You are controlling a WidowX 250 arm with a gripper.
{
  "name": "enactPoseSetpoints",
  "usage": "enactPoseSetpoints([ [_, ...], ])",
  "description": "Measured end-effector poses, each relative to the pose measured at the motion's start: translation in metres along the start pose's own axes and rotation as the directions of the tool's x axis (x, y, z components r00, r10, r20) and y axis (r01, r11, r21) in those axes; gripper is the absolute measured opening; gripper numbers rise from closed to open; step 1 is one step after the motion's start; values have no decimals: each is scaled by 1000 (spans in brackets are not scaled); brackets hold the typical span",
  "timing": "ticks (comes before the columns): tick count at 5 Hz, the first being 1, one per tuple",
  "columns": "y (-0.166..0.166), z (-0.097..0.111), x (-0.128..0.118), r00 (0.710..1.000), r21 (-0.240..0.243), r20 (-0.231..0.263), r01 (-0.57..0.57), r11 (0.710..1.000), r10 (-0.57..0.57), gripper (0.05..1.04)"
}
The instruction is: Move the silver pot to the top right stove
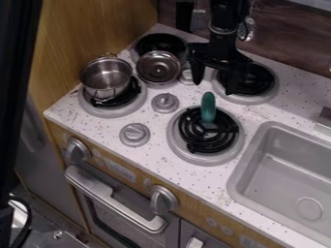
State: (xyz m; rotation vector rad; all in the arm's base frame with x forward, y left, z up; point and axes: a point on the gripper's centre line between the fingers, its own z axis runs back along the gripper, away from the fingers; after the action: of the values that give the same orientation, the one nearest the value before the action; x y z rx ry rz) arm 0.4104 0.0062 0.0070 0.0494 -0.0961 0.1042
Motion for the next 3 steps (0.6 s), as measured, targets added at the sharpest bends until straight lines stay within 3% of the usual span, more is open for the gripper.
enactPoseSetpoints([
  [1,0,-19,-10,999,4,-52,1,1000,0,997],
  [2,23,-29,-18,996,16,-75,-36,999,37,997],
  [3,67,-27,-26,989,31,-74,-123,992,125,997],
])
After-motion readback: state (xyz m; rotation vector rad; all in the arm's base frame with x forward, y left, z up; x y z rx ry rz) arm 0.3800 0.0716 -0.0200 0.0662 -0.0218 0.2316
